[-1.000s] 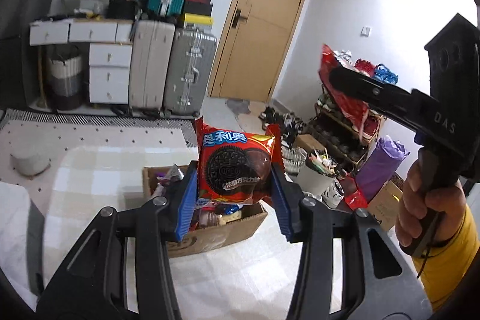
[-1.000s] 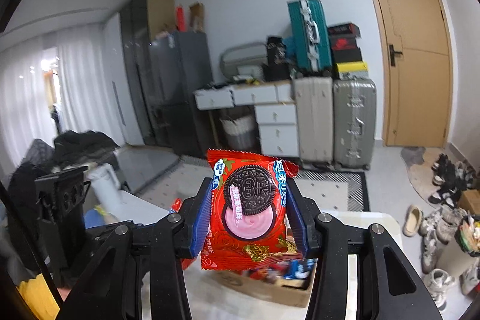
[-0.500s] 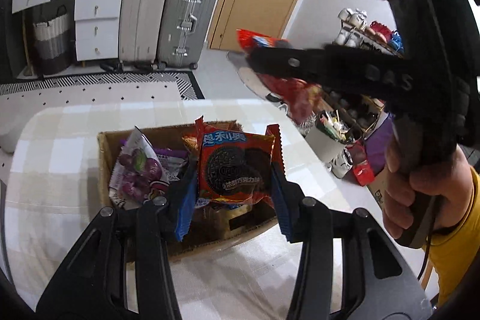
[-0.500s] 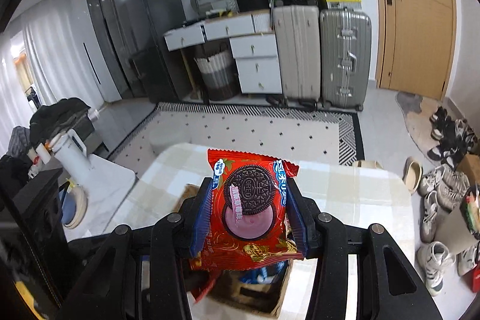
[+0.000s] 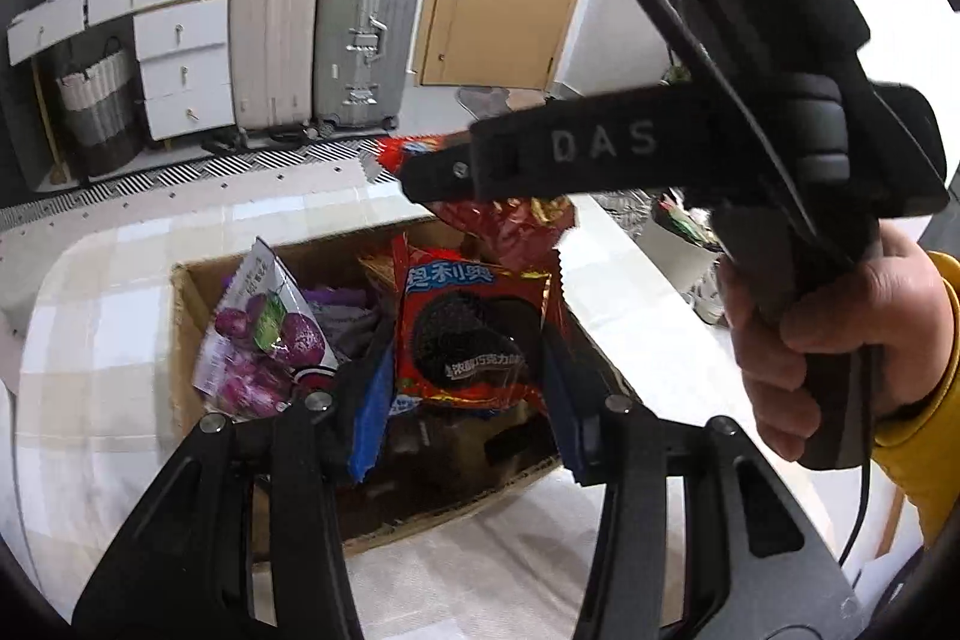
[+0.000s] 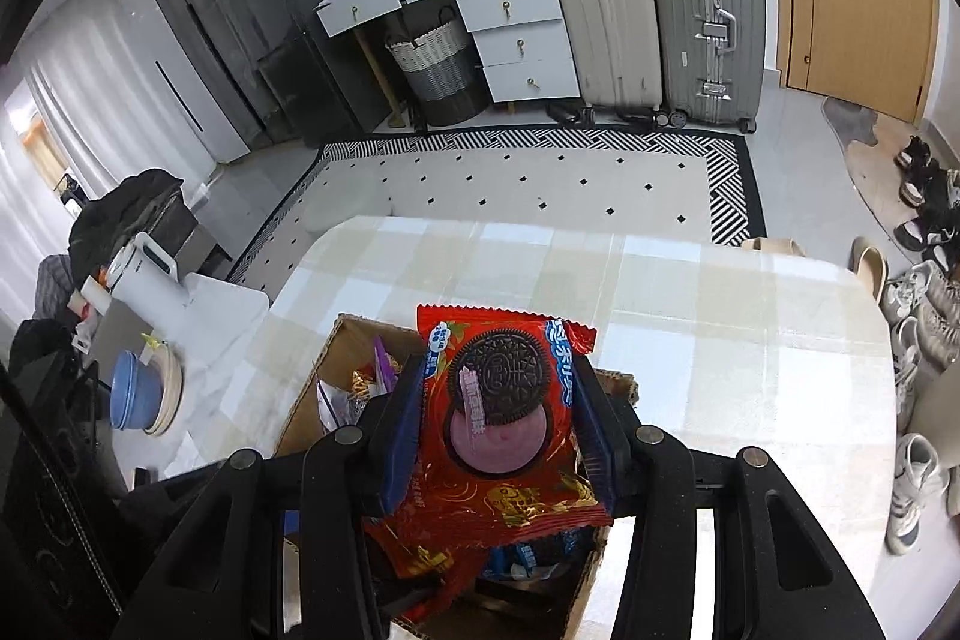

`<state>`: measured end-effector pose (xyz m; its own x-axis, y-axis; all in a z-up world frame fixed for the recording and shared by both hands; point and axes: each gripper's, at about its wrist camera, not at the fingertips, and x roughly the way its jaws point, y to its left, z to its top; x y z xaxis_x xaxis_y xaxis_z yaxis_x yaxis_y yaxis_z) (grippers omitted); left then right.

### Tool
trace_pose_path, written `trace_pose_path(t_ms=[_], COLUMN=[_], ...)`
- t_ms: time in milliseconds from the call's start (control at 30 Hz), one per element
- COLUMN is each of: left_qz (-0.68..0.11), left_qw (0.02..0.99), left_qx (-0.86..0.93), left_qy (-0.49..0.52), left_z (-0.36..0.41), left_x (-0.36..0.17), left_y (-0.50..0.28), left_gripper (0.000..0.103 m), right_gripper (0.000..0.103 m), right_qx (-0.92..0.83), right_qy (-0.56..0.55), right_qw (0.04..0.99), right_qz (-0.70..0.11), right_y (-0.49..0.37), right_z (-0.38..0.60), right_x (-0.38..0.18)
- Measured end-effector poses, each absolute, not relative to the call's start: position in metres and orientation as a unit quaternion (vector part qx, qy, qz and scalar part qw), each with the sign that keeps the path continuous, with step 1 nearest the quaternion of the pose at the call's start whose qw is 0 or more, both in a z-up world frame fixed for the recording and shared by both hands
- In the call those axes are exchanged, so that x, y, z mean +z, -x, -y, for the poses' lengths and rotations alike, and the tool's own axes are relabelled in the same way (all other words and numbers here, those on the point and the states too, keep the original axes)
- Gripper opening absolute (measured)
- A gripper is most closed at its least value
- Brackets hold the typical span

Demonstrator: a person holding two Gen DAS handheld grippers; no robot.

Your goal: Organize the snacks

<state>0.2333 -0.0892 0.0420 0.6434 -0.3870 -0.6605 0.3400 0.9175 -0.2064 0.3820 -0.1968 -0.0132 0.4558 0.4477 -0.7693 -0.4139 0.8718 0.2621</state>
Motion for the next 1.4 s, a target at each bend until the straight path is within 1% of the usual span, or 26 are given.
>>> trace_pose_path(t_ms=[200,500,733,767,800,833,1033,1067,1100,1133,1167,1200,1267,1400], left_qz=[-0.369,-0.381,-0.365,-0.361,-0.358,-0.352,-0.333,-0.332,-0.330,-0.328,-0.326,-0.324,-0.320,-0.320], left_qw=[0.909,0.907,0.912,0.914,0.915,0.917,0.924,0.925,0.926,0.928,0.929,0.931,0.933,0.936], left_qx=[-0.191,-0.180,-0.186,-0.185,-0.186,-0.188,-0.187,-0.185,-0.181,-0.177,-0.174,-0.170,-0.162,-0.148], left_qy=[0.017,-0.001,0.015,0.017,0.018,0.019,0.011,0.009,0.008,0.008,0.009,0.011,0.014,0.016], left_z=[0.091,0.094,0.081,0.080,0.078,0.076,0.068,0.068,0.067,0.065,0.065,0.063,0.064,0.060], left_x=[0.046,0.049,0.059,0.063,0.066,0.070,0.089,0.092,0.094,0.096,0.099,0.100,0.101,0.108], left_y=[-0.230,-0.226,-0.220,-0.214,-0.211,-0.209,-0.189,-0.184,-0.182,-0.180,-0.177,-0.175,-0.169,-0.158], left_gripper=[0.043,0.045,0.045,0.048,0.052,0.054,0.056,0.058,0.062,0.065,0.071,0.074,0.075,0.077], right_gripper=[0.047,0.047,0.047,0.047,0.047,0.047,0.047,0.047,0.051,0.051,0.051,0.052,0.054,0.054], right_qx=[0.255,0.242,0.256,0.259,0.263,0.267,0.276,0.277,0.278,0.279,0.280,0.282,0.275,0.274], right_qy=[-0.004,-0.001,-0.004,-0.003,-0.003,-0.004,-0.003,0.000,0.002,0.003,0.004,0.006,0.013,0.011], right_qw=[0.847,0.842,0.838,0.839,0.838,0.837,0.832,0.832,0.831,0.832,0.832,0.833,0.838,0.848], right_qz=[-0.466,-0.482,-0.481,-0.479,-0.477,-0.478,-0.481,-0.481,-0.481,-0.480,-0.478,-0.476,-0.471,-0.453], right_y=[-0.369,-0.372,-0.370,-0.369,-0.368,-0.367,-0.362,-0.360,-0.359,-0.358,-0.356,-0.354,-0.350,-0.338], right_z=[0.192,0.189,0.188,0.187,0.187,0.186,0.181,0.179,0.178,0.178,0.177,0.175,0.173,0.178], right_x=[-0.016,-0.025,-0.026,-0.024,-0.023,-0.022,-0.022,-0.022,-0.021,-0.019,-0.017,-0.014,-0.008,0.009])
